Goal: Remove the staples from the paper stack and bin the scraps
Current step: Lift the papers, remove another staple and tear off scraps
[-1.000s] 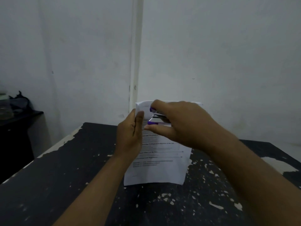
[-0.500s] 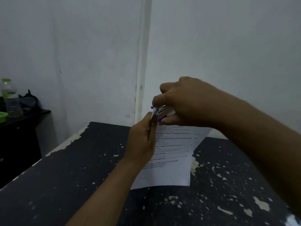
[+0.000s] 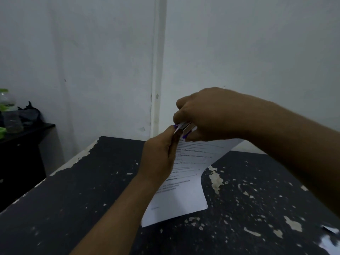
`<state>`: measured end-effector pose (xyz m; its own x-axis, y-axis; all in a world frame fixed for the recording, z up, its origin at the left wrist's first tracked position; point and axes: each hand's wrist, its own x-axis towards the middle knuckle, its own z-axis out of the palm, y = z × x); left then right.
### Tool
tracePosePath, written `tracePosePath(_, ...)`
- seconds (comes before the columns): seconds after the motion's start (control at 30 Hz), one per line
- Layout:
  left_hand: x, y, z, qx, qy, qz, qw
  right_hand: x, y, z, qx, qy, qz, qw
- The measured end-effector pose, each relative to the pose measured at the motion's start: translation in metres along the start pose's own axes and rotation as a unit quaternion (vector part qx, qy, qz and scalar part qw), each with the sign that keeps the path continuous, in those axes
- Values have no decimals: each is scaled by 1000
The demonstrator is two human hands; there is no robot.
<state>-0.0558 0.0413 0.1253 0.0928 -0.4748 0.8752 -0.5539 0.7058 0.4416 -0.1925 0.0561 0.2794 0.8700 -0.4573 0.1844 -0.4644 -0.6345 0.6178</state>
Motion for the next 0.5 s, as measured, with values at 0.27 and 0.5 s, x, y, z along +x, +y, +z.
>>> tracePosePath(0.27, 2, 5, 6, 29, -16, 13, 999, -7, 11, 6, 134, -18, 7, 991)
tracePosePath(0.5, 4, 10, 7, 46, -30, 34, 998, -12, 7, 13, 160, 17, 7, 987)
